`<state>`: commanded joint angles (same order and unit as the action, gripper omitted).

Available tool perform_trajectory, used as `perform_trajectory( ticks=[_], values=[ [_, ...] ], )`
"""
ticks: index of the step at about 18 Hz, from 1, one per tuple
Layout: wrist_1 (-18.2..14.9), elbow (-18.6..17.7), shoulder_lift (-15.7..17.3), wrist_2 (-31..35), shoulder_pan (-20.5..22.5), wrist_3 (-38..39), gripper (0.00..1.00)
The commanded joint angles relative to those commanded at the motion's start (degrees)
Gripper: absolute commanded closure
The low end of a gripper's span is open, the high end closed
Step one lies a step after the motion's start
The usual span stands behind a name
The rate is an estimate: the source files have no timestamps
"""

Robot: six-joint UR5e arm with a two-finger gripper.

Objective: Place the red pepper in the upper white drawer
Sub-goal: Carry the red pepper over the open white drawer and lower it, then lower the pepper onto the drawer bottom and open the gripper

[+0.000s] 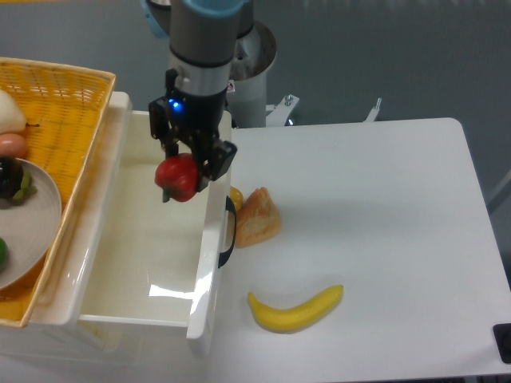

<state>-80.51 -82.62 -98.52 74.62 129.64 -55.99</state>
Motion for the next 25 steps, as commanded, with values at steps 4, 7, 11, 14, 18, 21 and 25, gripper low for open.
perform_trajectory(
  ticks=[4, 7, 11, 14, 18, 21, 25],
  values=[
    [-0.3, -0.1, -1.5, 0.2, -0.8, -1.8, 0.77],
    [-0.1, -0.8, -1.7, 0.3, -1.0, -1.8, 0.77],
    [0.1, -1.1, -3.1, 0.3, -1.3, -1.8, 0.77],
    [0.3, -1.1, -4.4, 0.7, -1.8, -1.8, 0.77],
    [0.4, -1.2, -5.9, 1.1, -2.1, -1.9, 0.77],
    [0.4, -1.2, -6.6, 1.6, -2.7, -1.8, 0.77],
    [0.4, -1.2, -7.6, 3.1, -3.7, -1.8, 0.77]
  ],
)
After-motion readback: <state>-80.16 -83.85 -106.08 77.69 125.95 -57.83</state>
